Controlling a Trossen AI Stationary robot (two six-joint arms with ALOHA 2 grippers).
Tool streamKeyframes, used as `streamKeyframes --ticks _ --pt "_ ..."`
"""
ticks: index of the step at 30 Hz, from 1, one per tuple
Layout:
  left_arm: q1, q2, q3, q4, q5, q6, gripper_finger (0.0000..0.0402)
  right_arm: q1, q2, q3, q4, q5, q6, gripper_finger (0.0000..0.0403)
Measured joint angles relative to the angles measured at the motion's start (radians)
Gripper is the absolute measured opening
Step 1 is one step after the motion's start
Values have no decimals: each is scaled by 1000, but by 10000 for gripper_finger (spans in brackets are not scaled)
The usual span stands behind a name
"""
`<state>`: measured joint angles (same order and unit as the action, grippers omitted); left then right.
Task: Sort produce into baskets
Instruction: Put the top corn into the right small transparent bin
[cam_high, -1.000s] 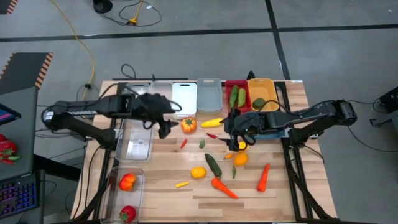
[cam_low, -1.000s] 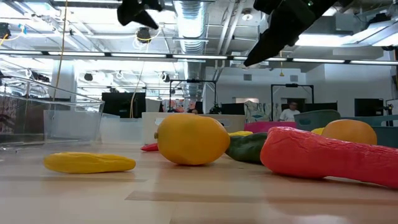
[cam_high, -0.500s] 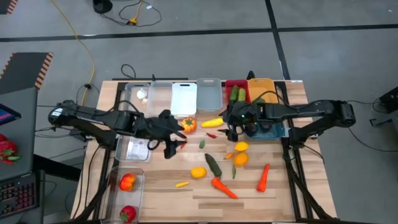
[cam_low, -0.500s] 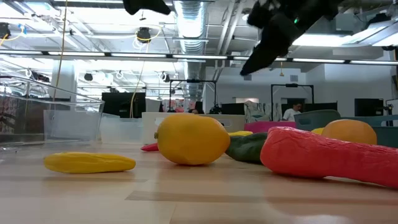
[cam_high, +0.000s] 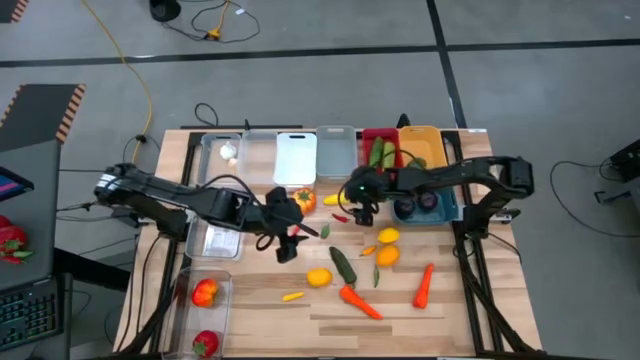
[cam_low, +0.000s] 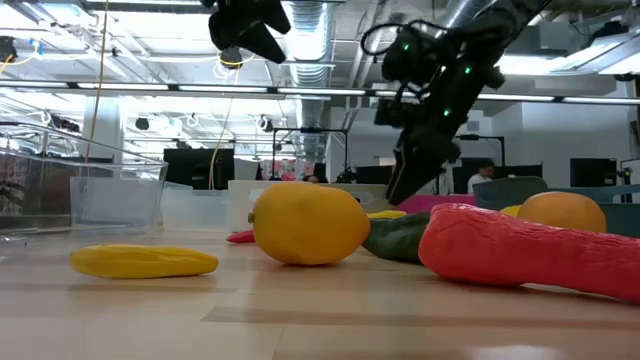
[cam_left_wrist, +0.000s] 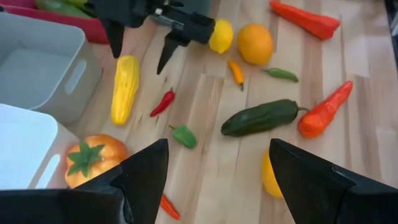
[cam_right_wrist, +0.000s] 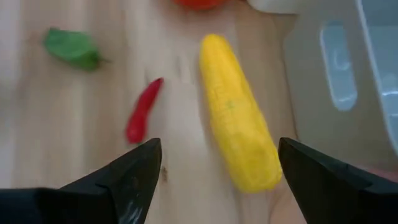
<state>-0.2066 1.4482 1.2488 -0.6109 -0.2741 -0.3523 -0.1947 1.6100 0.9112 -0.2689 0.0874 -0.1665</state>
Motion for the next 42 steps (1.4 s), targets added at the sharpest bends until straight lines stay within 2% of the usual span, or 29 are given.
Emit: streamKeyframes --ticks 7,18,27,37,42 --pt "0 11 0 2 3 0 265 -18 71 0 42 75 -28 328" --pt "0 10 0 0 1 -2 265 -22 166 4 53 76 -68 316" --pt "0 10 0 0 1 -2 265 -17 174 21 36 72 -70 258" --pt "0 10 0 -6 1 6 265 23 179 121 -47 75 -71 162" --pt "0 9 0 -8 0 42 265 40 179 185 -84 75 -71 163"
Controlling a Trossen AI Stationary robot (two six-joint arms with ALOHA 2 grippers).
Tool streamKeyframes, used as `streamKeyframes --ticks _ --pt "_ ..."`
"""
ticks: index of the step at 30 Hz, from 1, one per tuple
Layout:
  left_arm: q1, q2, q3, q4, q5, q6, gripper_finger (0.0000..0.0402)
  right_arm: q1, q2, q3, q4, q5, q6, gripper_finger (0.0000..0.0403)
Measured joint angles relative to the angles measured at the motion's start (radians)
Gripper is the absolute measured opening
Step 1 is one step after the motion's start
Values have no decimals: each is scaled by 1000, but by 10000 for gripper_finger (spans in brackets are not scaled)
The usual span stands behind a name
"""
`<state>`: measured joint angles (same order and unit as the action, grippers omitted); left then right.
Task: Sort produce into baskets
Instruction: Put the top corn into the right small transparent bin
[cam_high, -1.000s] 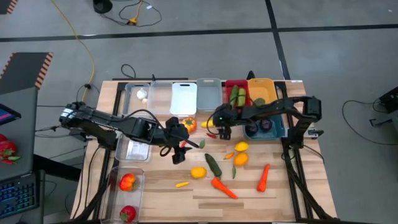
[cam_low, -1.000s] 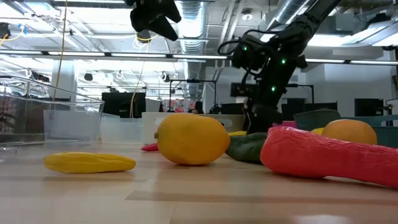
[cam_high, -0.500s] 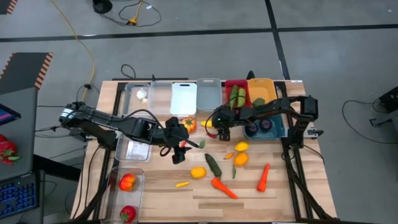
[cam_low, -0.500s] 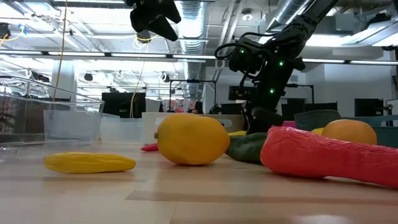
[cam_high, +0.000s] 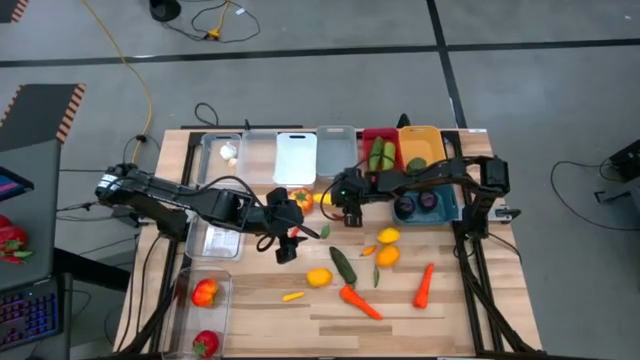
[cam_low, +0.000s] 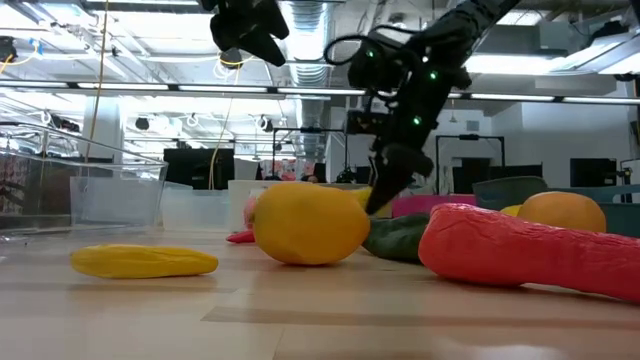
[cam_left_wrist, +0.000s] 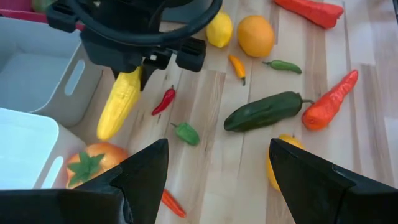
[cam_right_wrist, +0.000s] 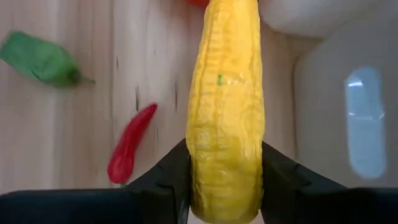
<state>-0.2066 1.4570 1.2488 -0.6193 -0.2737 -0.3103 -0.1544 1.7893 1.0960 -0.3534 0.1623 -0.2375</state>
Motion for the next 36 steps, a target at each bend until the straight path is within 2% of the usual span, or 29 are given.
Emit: streamKeyframes --ticks 6,12,16,20,25,36 --pt "0 0 0 -19 -3 3 265 20 -1 91 -63 0 0 199" --pt "1 -1 0 -90 -99 14 265 42 -2 179 -133 -1 1 183" --pt "1 -1 0 -124 -181 87 265 67 -2 234 -143 -3 1 172" --pt "0 -1 0 -134 -241 165 265 94 -3 280 -140 -4 2 178" --pt "1 -1 0 -134 -249 236 265 130 -3 320 -131 -5 2 187" --pt "1 -1 0 -148 -258 239 265 197 -3 385 -104 -7 -7 181"
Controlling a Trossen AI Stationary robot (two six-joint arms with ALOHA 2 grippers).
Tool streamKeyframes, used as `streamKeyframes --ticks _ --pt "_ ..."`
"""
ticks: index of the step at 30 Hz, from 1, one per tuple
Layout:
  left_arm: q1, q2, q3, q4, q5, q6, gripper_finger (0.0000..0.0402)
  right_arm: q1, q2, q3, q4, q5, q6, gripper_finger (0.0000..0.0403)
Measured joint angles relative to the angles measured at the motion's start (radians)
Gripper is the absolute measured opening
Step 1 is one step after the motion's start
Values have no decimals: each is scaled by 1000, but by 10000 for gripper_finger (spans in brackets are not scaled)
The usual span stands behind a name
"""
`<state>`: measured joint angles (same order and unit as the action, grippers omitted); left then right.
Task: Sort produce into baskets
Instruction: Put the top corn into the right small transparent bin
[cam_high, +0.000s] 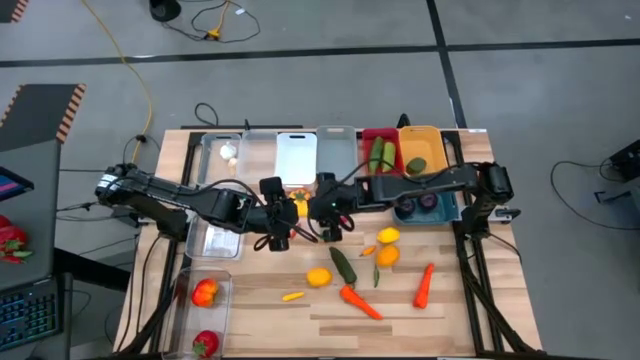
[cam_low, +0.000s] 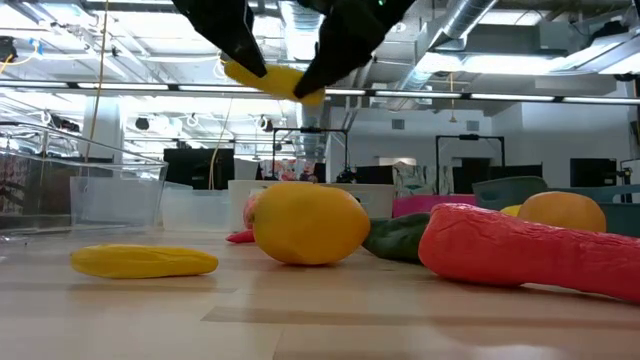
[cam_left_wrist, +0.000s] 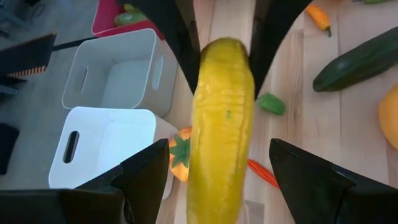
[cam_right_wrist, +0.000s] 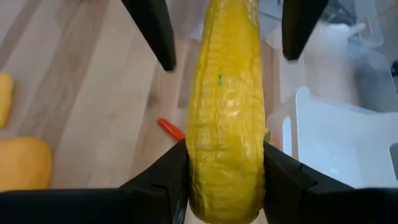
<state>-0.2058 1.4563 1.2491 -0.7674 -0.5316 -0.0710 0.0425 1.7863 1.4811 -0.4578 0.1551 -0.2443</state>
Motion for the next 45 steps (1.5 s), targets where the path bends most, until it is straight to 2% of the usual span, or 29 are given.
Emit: streamKeyframes --ticks 11,15,22,26,32,36,41,45 --pt "0 0 0 -4 0 -2 256 17 -1 2 27 0 0 184" --pt "0 0 0 -5 0 -3 222 16 -1 2 29 1 0 188" --pt "-1 0 0 -6 4 -3 140 14 -1 2 33 6 0 191" --pt "0 0 0 -7 4 -2 114 13 -1 2 33 6 0 191" --pt "0 0 0 -7 2 -3 133 6 -1 2 33 6 19 199" --pt "5 0 0 -8 0 -4 145 -4 -1 2 32 5 22 228" --pt "42 0 1 -63 2 -20 140 -17 -1 2 29 7 45 267" --pt "99 0 2 -124 7 -19 134 -42 0 2 19 9 45 275"
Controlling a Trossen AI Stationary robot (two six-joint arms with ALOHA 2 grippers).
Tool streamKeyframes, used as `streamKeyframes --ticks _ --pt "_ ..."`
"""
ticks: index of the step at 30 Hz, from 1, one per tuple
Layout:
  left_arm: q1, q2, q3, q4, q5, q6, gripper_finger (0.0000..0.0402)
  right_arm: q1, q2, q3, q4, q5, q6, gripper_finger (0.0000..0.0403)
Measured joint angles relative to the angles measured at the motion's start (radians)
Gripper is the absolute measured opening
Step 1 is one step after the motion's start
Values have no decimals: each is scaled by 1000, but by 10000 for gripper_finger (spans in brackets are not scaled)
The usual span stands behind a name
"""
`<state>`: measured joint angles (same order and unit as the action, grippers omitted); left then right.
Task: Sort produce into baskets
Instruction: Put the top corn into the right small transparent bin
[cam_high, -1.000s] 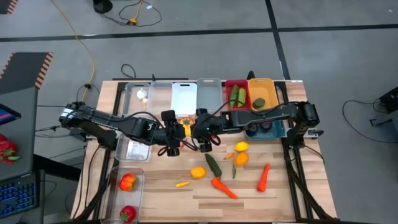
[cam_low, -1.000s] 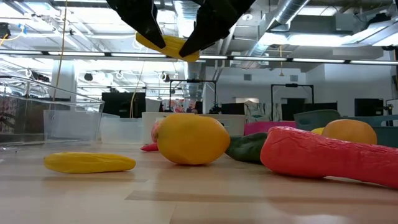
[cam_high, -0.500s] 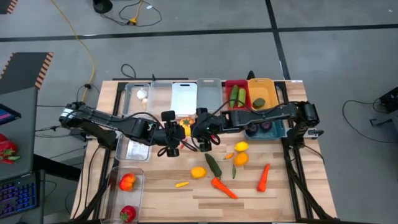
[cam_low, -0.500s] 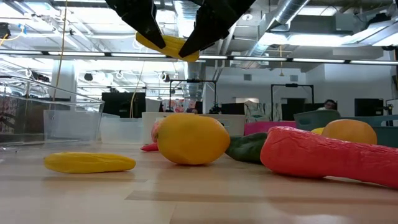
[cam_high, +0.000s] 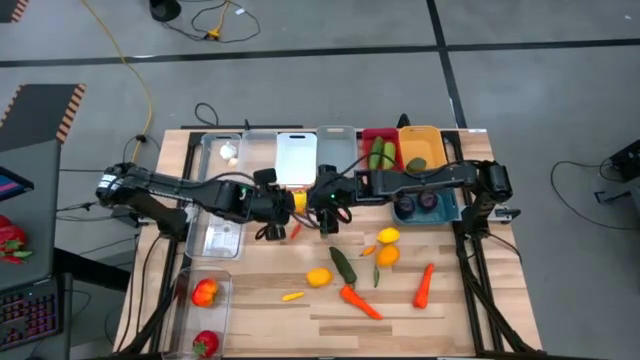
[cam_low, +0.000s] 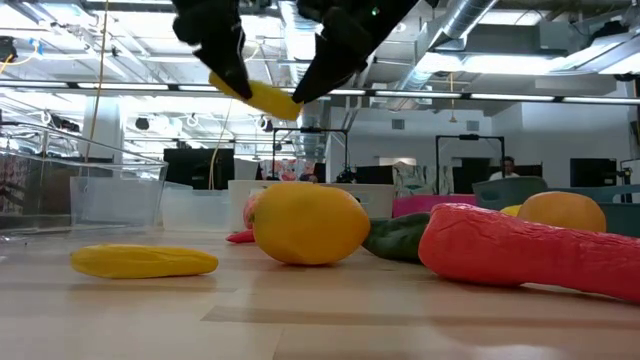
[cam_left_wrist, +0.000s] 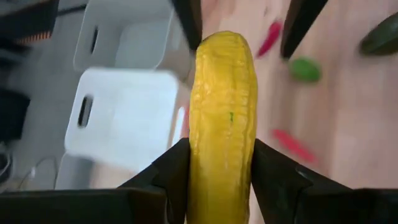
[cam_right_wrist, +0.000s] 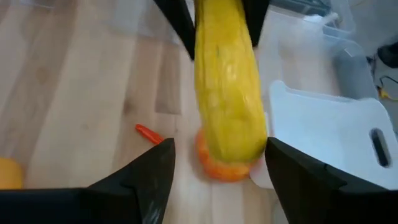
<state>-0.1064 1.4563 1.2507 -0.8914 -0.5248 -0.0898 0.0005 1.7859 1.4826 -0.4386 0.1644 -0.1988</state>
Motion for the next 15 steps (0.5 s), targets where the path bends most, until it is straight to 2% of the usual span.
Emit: streamKeyframes --ticks 3,9,15 --pt "61 0 0 -56 -16 2 133 -21 0 -1 -10 -1 5 276" --pt "210 0 0 -177 -81 7 133 -61 0 -1 -93 -3 118 276" --pt "384 0 0 -199 -131 25 133 -87 0 -1 -170 -5 158 276"
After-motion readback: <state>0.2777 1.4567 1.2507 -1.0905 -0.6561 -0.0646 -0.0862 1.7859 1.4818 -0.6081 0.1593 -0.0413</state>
